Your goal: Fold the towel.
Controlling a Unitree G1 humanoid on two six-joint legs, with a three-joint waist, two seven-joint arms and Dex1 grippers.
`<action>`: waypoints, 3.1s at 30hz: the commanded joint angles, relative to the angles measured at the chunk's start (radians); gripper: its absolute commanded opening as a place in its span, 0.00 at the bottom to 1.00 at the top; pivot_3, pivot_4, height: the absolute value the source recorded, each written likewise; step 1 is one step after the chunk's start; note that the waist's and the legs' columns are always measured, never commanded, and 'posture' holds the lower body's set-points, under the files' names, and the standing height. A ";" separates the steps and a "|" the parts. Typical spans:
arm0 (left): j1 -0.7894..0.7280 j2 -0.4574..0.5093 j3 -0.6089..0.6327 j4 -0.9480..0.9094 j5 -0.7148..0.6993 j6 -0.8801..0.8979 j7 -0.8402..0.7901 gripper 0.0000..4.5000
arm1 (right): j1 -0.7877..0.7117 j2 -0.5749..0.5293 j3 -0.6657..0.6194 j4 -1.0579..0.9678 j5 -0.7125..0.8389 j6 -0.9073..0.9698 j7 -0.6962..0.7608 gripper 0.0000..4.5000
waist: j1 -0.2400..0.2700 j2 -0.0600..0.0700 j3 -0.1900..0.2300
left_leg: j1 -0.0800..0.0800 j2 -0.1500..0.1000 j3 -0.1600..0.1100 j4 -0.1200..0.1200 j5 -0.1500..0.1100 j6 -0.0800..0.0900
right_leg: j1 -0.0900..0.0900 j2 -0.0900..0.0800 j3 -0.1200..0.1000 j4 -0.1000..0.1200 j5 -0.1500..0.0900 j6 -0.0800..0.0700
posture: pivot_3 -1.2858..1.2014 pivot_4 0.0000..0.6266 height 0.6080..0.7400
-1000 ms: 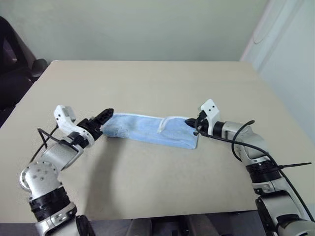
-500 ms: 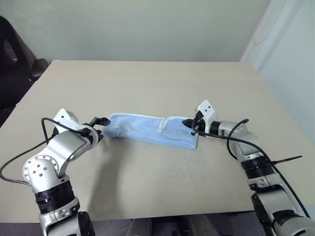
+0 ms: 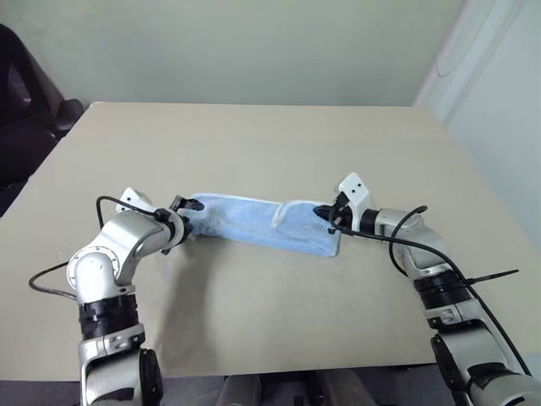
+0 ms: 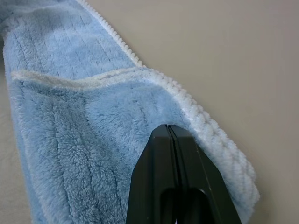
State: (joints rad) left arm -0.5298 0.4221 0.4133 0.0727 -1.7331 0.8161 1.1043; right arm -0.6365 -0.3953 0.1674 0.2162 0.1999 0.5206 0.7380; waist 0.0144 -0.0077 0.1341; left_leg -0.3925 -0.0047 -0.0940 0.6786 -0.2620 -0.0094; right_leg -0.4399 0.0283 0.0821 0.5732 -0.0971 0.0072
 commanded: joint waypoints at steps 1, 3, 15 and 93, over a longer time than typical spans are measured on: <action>-0.045 0.021 -0.003 0.066 0.054 -0.001 -0.084 1.00 | 0.004 -0.006 -0.030 -0.053 -0.004 -0.011 -0.020 0.01 | 0.000 0.000 0.000 | 0.000 0.000 0.000 0.000 0.000 0.000 | 0.000 0.000 0.000 0.000 0.000 0.000 | 0.52 0.24 1.00; -0.066 0.022 0.003 0.106 0.069 0.008 -0.126 1.00 | 0.011 -0.007 -0.031 -0.063 -0.005 -0.008 -0.026 0.01 | 0.000 0.000 0.000 | 0.000 0.000 0.000 0.000 0.000 0.000 | 0.000 0.000 0.000 0.000 0.000 0.000 | 0.52 0.24 1.00; -0.080 -0.053 0.054 0.128 0.132 -0.026 -0.103 0.56 | 0.015 -0.016 -0.040 -0.075 -0.009 -0.003 -0.043 0.00 | 0.009 0.002 0.002 | 0.005 0.000 -0.001 -0.001 -0.002 -0.003 | 0.005 0.000 0.001 0.000 -0.008 0.008 | 0.52 0.24 1.00; -0.360 0.004 -0.511 0.099 1.217 -0.024 -1.915 0.02 | 0.198 -0.069 -0.253 -0.531 0.273 0.284 -0.183 0.00 | 0.017 -0.001 0.007 | 0.005 0.000 -0.004 0.000 -0.008 0.008 | 0.009 -0.003 0.003 -0.002 -0.017 0.017 | 0.52 0.24 1.00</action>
State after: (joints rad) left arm -0.8625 0.4213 -0.0889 0.1749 -0.5258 0.8383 -0.7599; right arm -0.4246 -0.4667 -0.0911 -0.2627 0.4513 0.7990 0.5534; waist 0.0318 -0.0091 0.1408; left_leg -0.3878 -0.0048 -0.0978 0.6791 -0.2700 -0.0009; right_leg -0.4316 0.0251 0.0851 0.5717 -0.1145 0.0241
